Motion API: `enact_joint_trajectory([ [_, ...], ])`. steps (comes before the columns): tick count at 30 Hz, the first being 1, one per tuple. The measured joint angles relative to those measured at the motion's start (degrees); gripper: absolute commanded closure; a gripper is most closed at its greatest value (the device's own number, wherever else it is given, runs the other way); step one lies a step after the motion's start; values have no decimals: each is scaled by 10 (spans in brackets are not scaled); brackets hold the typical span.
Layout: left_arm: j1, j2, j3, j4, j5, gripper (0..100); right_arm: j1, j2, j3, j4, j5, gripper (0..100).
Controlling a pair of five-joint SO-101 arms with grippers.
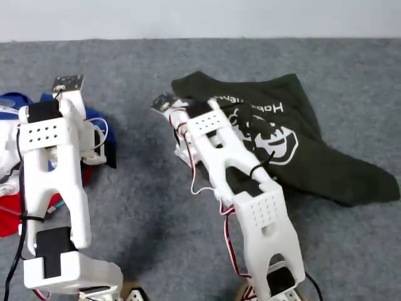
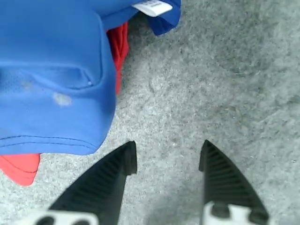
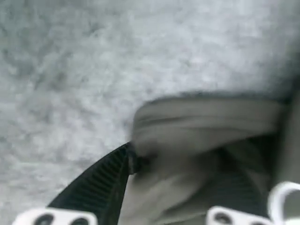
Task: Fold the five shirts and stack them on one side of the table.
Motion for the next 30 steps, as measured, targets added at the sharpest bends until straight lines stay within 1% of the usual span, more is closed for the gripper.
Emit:
enact_joint_trajectory([
  [1,0,0,0,0,0,782,4,0,-9,6,5,998],
  [3,0,0,0,0,0,782,5,1,-30,37,38,973],
  [4,0,0,0,0,0,782,2,2,-40,60,57,989],
  [6,0,0,0,0,0,782,-1,0,-64,115,89,987],
  [10,0,0,0,0,0,782,4,-43,-125,215,105,991],
  [14,0,0,0,0,0,782,5,-161,-140,220,110,991],
  [18,0,0,0,0,0,782,13,-323,-137,220,108,991],
  [23,0,0,0,0,0,782,88,-550,-63,221,71,991],
  [26,0,0,0,0,0,782,132,-679,26,221,64,991],
  [30,0,0,0,0,0,782,221,-849,165,221,63,991],
])
